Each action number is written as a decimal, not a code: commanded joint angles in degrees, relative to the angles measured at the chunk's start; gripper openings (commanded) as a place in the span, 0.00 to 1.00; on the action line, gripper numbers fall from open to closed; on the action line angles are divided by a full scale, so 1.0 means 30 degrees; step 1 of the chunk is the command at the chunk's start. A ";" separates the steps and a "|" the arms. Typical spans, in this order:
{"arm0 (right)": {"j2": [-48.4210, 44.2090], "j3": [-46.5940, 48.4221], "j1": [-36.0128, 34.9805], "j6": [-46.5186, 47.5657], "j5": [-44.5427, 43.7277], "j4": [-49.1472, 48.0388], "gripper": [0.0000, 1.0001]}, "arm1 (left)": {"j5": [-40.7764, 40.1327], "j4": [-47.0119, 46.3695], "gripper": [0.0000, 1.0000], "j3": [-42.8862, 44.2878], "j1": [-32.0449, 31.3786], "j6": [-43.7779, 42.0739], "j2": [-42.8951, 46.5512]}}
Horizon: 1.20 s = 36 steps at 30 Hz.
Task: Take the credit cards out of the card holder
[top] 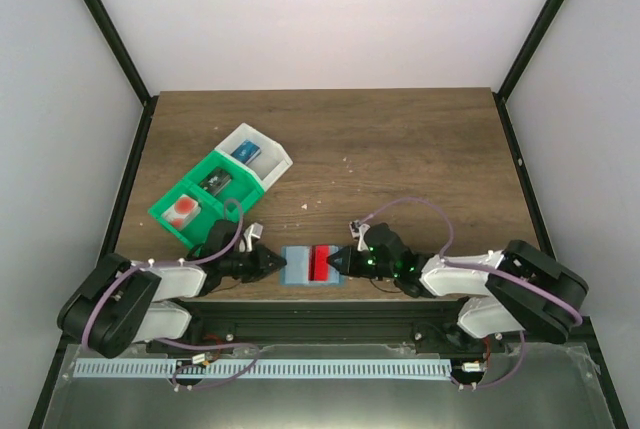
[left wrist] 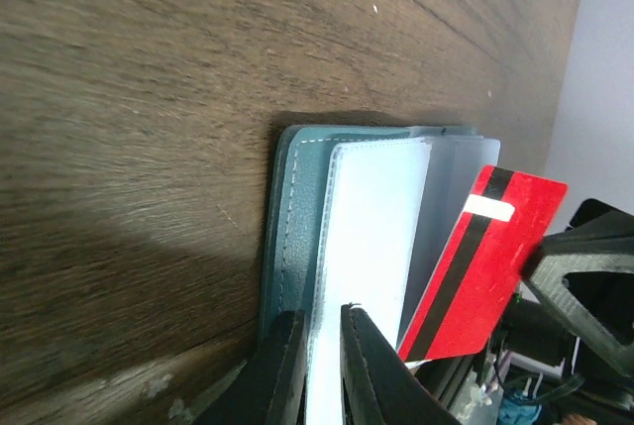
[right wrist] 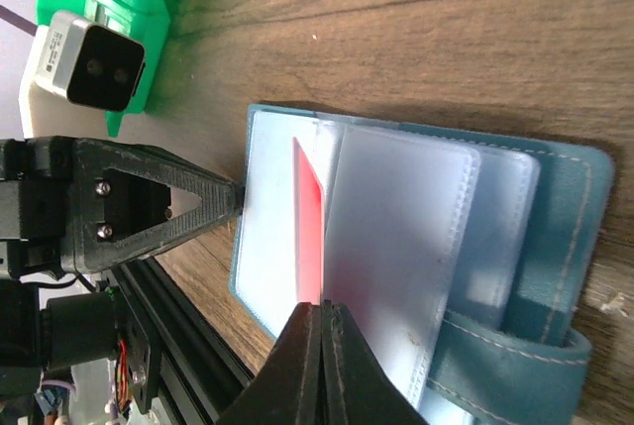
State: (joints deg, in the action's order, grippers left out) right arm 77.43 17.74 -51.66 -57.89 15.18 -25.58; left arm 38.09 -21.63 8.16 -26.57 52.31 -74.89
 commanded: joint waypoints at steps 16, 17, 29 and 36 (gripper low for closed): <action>-0.5013 0.1082 0.0140 0.3904 -0.3297 0.5557 0.01 | -0.1853 0.7189 0.83 0.3954 0.0073 -0.0931 0.4423; -0.5287 0.1089 0.0140 0.4346 -0.3254 0.5435 0.01 | -0.1778 0.7408 0.85 0.4225 0.0053 -0.0800 0.4727; -0.6101 0.2743 -0.1443 1.0819 -0.6077 0.5085 0.00 | 0.1790 0.6026 0.75 0.5114 0.0044 0.3656 0.6394; -0.5375 0.2346 -0.3478 1.3950 -0.6690 0.2850 0.01 | 0.1338 0.3801 0.72 0.3098 0.0063 0.9692 0.9278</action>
State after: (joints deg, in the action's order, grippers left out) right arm 59.92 23.90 -58.94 -24.56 -1.37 -12.38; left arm 41.67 -4.58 20.95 -26.46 68.01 -51.48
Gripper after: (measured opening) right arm 0.010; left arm 0.740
